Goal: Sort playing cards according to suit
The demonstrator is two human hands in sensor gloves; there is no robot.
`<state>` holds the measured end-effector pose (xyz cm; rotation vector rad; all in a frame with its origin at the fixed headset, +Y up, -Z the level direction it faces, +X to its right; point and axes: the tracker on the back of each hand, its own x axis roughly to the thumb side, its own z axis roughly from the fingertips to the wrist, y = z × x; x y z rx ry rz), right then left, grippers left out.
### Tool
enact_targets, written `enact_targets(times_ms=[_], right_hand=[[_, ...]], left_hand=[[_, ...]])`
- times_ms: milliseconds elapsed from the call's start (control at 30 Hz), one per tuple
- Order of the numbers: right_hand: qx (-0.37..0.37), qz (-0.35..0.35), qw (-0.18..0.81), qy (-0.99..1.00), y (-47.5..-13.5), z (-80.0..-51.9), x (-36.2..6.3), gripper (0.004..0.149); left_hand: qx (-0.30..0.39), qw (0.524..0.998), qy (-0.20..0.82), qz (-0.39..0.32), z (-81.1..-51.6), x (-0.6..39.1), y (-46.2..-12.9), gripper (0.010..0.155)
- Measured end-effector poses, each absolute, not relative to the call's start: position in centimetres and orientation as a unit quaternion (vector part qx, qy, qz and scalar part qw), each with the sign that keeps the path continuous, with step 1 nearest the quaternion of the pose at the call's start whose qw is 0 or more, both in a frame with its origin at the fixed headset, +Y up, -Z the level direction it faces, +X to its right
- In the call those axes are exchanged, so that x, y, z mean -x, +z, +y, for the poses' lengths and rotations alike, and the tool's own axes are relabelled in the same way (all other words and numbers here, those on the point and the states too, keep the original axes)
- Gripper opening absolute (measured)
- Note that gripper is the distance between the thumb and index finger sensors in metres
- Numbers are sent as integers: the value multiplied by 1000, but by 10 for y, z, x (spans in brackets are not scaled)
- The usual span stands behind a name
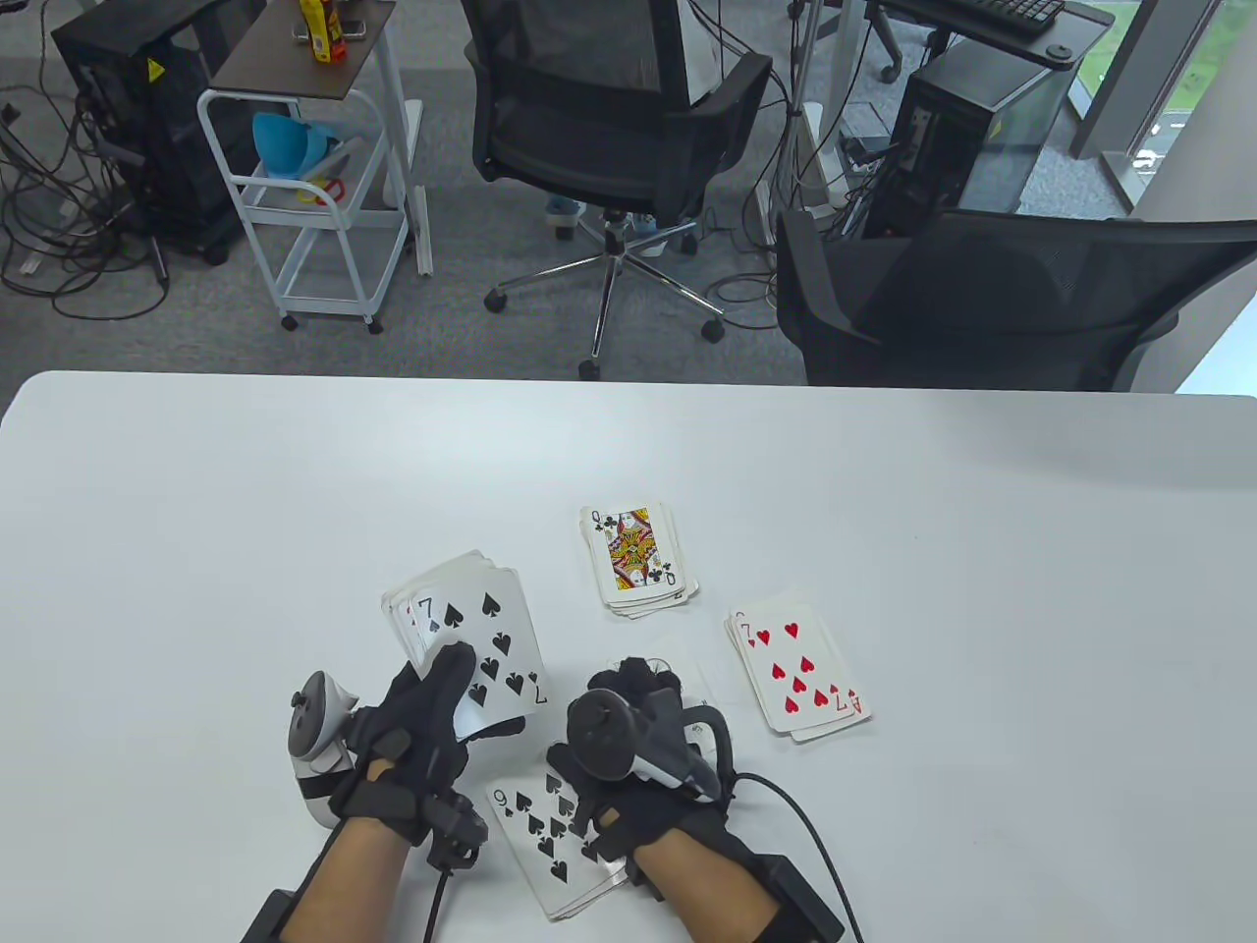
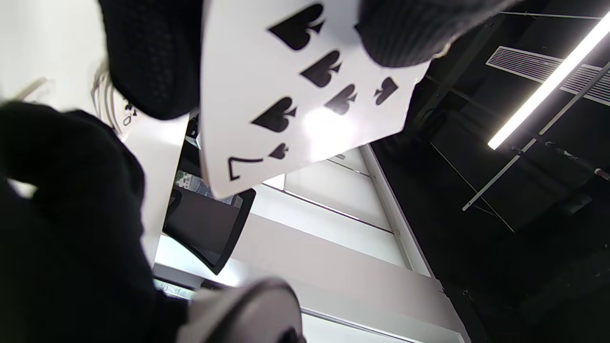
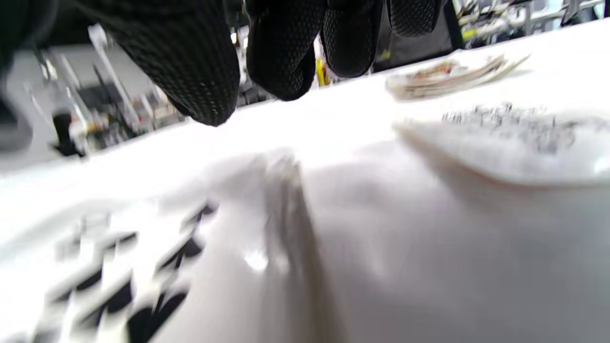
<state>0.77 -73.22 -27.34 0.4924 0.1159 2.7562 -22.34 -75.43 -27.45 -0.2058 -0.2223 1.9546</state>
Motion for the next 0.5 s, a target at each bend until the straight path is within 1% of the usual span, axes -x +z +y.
enact_targets(times_ms=[33,67,200,267,367,500], right_hand=[[-159,16,200,967,-275,-727,-19,44],[-156,7,213,964,-276,-724,-24,44],[-137,-86,319,934,-279,-709,-55,48],[-131,-131,391,902,-277,-702,-67,49],[-137,-156,431,878,-274,-697,-71,50],[-152,-169,441,868,-271,-694,-68,54]], left_hand=[[84,556,822,-90,-755,223,-274,53],[84,559,820,-89,-755,223,-274,54],[95,574,808,-92,-757,215,-274,53],[103,583,800,-97,-758,210,-273,53],[116,588,794,-100,-760,204,-272,53],[128,596,785,-108,-761,198,-273,53]])
